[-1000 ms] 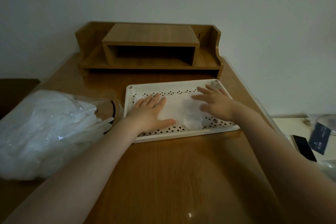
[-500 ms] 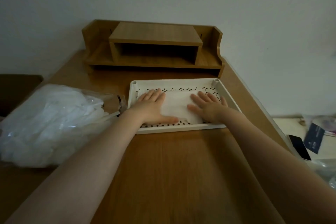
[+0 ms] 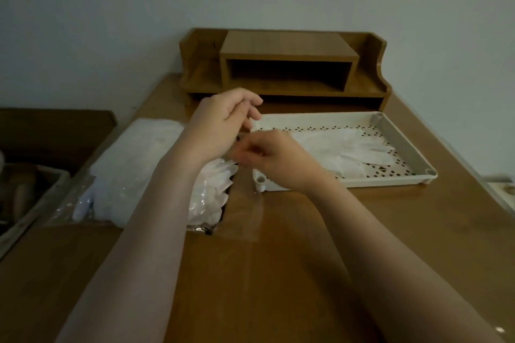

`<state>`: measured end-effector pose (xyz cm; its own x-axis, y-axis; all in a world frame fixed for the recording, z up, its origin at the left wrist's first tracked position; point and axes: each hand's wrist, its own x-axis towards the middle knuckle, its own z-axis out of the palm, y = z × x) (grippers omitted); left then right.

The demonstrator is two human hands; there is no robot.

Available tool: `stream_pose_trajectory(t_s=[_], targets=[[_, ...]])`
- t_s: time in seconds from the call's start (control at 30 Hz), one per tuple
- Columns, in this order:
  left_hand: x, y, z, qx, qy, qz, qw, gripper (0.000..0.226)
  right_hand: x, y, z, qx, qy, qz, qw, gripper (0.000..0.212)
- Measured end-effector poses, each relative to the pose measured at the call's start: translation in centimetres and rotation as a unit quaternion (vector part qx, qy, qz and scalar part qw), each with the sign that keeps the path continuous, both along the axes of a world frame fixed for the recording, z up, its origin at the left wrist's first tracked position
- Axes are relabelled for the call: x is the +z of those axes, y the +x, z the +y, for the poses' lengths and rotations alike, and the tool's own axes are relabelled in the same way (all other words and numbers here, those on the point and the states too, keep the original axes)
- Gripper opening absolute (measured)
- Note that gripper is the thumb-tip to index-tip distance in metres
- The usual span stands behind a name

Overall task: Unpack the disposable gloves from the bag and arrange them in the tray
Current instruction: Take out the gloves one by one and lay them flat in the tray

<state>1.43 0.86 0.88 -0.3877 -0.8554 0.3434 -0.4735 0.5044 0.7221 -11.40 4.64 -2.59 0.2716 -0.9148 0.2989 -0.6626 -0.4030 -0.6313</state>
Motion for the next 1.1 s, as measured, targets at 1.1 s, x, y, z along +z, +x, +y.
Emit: stream_pose_trajectory(t_s=[1.1], targets=[[-1.3,3.2,-1.3,-0.015,0.106,-0.196,0.975,0.021,-4.0,1.7,-2.6,-0.169,-0.033,-0.007,0.985,0.017]])
